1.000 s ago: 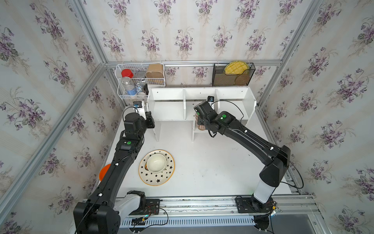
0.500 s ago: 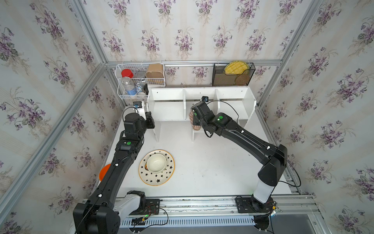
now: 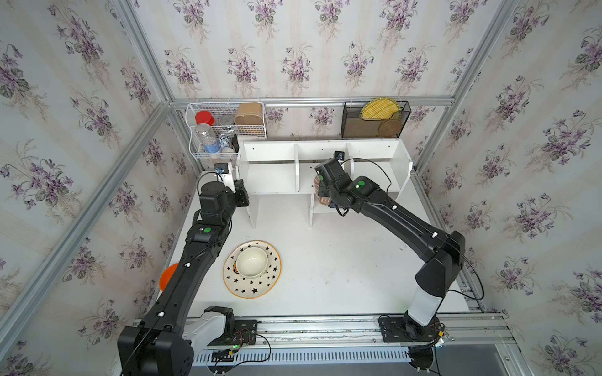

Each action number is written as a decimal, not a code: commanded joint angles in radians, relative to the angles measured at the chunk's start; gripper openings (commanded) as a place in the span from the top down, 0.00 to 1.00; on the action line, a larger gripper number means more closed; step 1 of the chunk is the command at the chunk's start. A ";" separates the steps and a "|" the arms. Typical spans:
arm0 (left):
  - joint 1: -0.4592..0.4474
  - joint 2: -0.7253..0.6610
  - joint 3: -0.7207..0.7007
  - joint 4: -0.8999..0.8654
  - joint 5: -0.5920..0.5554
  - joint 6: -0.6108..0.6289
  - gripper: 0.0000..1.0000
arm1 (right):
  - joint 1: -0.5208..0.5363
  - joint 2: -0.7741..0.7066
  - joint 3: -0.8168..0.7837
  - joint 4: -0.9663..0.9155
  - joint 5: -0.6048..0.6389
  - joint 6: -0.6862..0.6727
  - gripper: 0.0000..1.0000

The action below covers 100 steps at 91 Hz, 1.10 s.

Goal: Wipe the bookshelf clean with a cloth
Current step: Wipe the dust from the shelf.

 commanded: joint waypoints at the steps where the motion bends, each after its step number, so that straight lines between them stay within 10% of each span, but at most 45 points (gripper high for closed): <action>1: -0.002 0.004 -0.001 0.004 0.050 -0.054 1.00 | 0.018 -0.064 -0.063 0.010 -0.014 -0.016 1.00; 22: -0.002 0.003 0.009 -0.016 0.016 -0.071 0.99 | 0.141 -0.279 -0.223 0.159 -0.071 -0.110 1.00; 53: 0.004 -0.003 0.180 -0.236 -0.178 -0.114 0.29 | 0.194 -0.580 -0.419 0.364 -0.266 -0.166 1.00; 70: 0.004 -0.086 0.274 -0.421 -0.307 -0.190 0.30 | 0.194 -0.657 -0.473 0.529 -0.414 -0.182 1.00; 100: -0.003 -0.377 0.322 -0.468 0.429 -0.203 0.30 | 0.192 -0.562 -0.472 0.862 -0.752 -0.119 1.00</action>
